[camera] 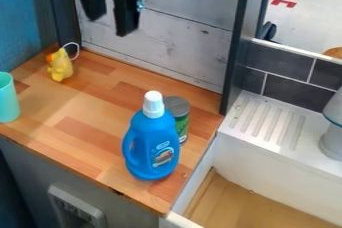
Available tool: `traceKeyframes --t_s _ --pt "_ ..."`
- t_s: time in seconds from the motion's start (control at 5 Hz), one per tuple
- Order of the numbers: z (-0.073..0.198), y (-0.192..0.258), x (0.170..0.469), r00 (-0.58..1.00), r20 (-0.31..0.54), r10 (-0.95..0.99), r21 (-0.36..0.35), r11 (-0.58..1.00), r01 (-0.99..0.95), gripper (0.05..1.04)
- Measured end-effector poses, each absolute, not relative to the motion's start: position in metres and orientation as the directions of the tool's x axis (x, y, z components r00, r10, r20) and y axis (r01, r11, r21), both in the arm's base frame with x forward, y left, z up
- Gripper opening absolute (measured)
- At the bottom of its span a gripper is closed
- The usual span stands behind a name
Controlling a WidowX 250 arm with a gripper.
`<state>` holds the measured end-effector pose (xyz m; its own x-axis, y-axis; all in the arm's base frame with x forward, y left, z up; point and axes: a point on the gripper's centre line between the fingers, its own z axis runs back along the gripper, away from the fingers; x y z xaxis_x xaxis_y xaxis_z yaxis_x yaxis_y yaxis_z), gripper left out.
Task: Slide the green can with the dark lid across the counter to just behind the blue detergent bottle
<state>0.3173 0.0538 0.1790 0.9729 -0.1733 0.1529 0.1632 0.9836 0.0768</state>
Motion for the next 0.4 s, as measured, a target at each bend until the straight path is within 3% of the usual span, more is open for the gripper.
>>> traceKeyframes --t_s 0.2,0.4 --pt "0.204 0.044 0.291 0.966 0.166 -0.200 0.081 0.979 0.189 1.000" --pt "0.200 0.010 0.276 0.955 0.141 -0.262 0.067 0.965 0.255 0.999"
